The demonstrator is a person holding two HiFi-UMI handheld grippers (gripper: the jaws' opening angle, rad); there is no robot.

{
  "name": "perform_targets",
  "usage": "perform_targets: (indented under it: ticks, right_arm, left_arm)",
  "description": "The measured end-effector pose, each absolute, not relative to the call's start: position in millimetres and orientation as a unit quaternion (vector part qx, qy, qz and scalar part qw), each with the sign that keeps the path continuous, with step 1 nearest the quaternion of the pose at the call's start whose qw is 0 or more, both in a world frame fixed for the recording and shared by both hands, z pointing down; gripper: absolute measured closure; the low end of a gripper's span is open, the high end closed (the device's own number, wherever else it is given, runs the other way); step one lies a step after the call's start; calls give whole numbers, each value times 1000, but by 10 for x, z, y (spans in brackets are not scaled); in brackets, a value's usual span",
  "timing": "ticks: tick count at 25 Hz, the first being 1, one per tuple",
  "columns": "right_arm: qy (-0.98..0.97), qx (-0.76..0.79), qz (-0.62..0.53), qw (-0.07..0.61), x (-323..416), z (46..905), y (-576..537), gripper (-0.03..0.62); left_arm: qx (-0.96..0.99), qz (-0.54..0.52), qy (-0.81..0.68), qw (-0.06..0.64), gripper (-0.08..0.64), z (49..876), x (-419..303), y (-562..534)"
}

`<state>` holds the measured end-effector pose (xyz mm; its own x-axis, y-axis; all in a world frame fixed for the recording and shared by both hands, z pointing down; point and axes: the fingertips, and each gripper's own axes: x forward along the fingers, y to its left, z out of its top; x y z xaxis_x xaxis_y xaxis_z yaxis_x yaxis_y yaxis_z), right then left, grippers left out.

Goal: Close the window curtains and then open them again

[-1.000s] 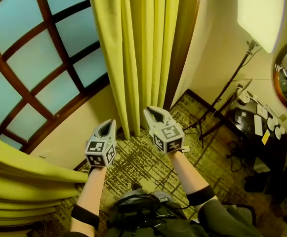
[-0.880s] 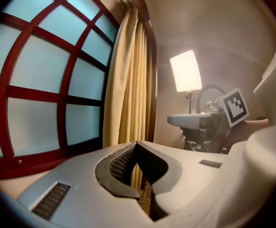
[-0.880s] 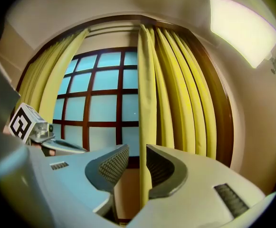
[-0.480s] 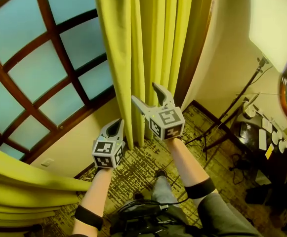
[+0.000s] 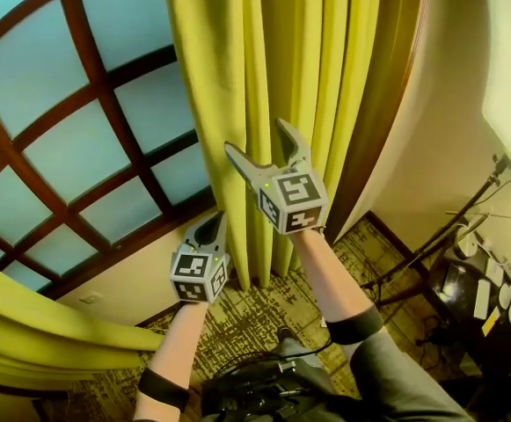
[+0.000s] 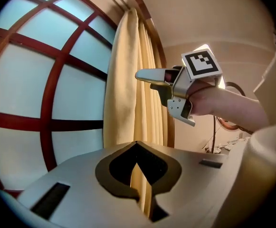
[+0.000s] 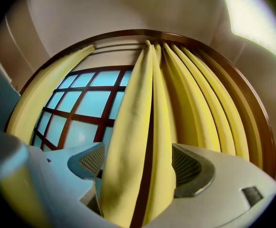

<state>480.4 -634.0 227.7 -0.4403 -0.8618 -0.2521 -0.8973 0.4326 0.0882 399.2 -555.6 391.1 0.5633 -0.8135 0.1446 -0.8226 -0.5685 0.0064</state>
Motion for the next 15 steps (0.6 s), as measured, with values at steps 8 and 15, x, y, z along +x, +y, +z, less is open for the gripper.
perform_targets:
  ticks: [8, 15]
  right_arm:
    - [850, -493, 161, 97, 4831, 1669, -6790, 127]
    - [868, -445, 199, 94, 4594, 1317, -7019, 114]
  left_arm:
    - [870, 47, -491, 24, 559, 3674, 4181, -6051]
    - [856, 33, -516, 24, 559, 3524, 4227, -6364]
